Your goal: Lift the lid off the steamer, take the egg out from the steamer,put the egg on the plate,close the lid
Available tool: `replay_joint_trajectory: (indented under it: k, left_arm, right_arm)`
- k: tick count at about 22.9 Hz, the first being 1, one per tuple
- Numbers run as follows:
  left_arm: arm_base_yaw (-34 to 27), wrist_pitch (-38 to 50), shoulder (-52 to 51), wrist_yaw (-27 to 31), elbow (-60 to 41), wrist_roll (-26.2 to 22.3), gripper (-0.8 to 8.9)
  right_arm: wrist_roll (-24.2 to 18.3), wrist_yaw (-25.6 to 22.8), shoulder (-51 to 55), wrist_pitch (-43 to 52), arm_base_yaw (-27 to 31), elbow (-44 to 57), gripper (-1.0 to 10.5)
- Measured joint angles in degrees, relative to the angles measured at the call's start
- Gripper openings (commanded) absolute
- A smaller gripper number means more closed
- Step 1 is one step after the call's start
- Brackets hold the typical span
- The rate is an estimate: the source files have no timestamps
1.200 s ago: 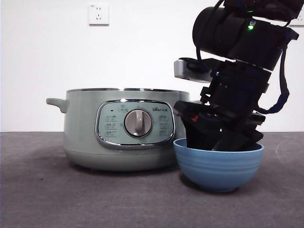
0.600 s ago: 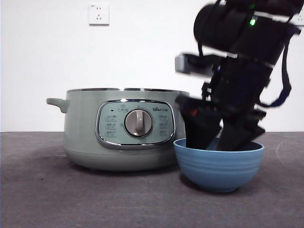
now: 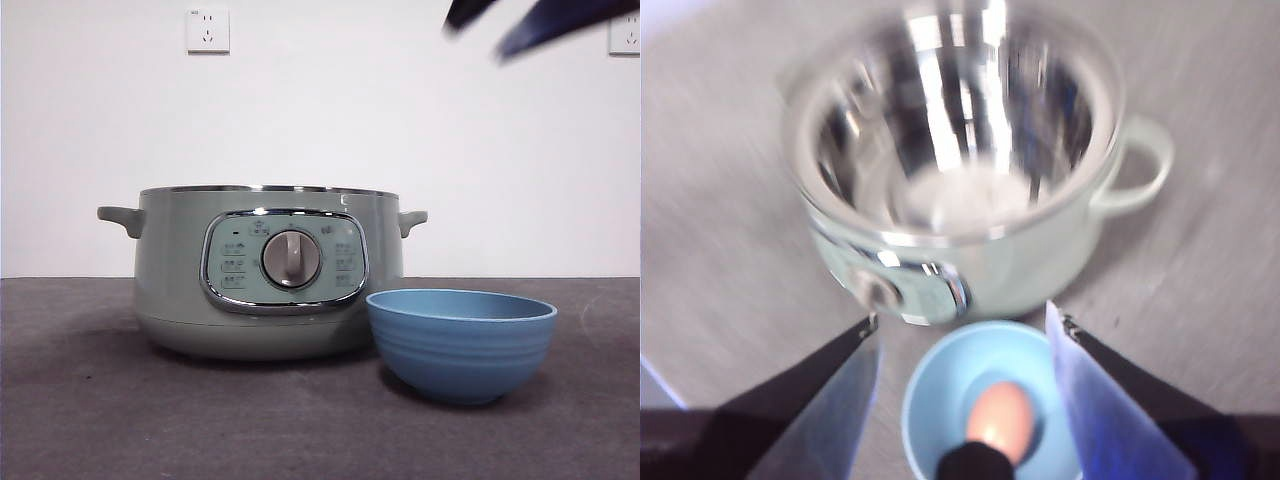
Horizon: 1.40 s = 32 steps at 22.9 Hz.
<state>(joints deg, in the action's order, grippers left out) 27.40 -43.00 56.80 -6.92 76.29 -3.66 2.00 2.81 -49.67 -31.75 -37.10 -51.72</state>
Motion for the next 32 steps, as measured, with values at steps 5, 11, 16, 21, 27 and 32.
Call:
replay_joint_trajectory:
  k: [5,11,16,21,27,32]
  left_arm:
    - [0.17,8.92,11.50,-0.81,0.00,0.00,-0.08]
    - [0.55,20.55,24.98,-0.85,0.00,-0.24,-0.08]
    - [0.55,23.89,30.86,-0.74,0.00,-0.33,-0.08]
    - [0.55,27.52,33.97,-0.76,0.00,-0.42,-0.08]
    - [0.55,29.03,36.11,-0.74,0.00,-0.42,-0.08]
    - [0.55,28.37,37.86,-0.72,0.00,-0.42,-0.08]
  right_arm:
    - [1.42,0.02,12.57,-6.60,0.00,-0.02,2.8]
    - [3.30,0.00,17.09,-10.25,0.00,-0.02,2.8]
    - [3.63,0.00,17.05,-10.25,0.00,-0.02,2.8]
    - [3.87,0.00,17.07,-10.27,0.00,-0.02,2.8]
    - [4.09,0.00,17.07,-10.45,0.00,-0.02,2.8]
    - [4.09,0.00,17.07,-10.47,0.00,-0.02,2.8]
